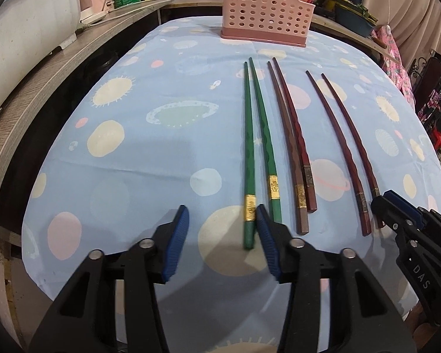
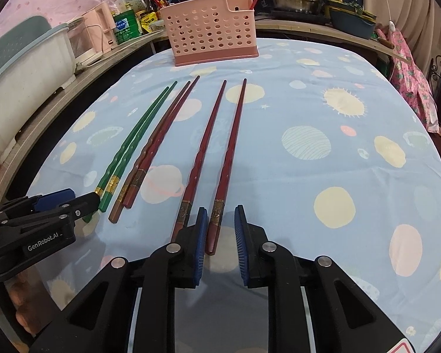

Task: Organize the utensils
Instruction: 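Grasp a green chopstick with the left tool while the right tool grasps a dark red chopstick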

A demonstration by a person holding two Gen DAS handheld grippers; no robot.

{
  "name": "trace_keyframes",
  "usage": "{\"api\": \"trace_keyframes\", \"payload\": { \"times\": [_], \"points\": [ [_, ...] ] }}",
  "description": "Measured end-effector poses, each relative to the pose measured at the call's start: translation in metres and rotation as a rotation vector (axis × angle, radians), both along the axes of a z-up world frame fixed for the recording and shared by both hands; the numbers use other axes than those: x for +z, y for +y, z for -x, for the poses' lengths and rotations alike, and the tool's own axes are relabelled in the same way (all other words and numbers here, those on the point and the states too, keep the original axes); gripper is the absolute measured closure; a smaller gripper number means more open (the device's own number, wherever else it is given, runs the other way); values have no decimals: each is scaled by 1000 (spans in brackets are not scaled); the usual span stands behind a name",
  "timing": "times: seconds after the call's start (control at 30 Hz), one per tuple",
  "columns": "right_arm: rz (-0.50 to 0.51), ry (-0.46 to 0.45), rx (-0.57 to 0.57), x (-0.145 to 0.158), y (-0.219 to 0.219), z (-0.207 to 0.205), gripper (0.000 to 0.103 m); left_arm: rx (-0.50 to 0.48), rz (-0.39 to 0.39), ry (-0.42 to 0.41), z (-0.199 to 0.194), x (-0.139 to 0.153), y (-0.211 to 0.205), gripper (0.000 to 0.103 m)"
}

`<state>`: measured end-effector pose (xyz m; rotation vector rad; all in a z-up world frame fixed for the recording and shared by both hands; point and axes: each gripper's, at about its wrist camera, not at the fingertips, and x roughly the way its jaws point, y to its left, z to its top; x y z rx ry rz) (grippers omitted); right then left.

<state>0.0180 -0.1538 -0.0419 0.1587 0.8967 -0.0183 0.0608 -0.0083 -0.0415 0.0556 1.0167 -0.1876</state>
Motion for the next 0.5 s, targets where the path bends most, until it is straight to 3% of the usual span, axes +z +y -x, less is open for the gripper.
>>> {"api": "trace_keyframes", "payload": {
  "times": [0.13,0.2,0.33,0.5],
  "points": [
    [4,0,6,0,0,0,86,-2,22,12,-3,1,4,89],
    [4,1,3,0,0,0,87,-4,36,20,-3,1,6,94],
    [-2,5,-1,0,-4,-1,94,-8,58,31,-5,2,10,95],
    [-11,8,-9,1,-8,-1,96,7,67,31,-5,5,14,96]
  ]
}}
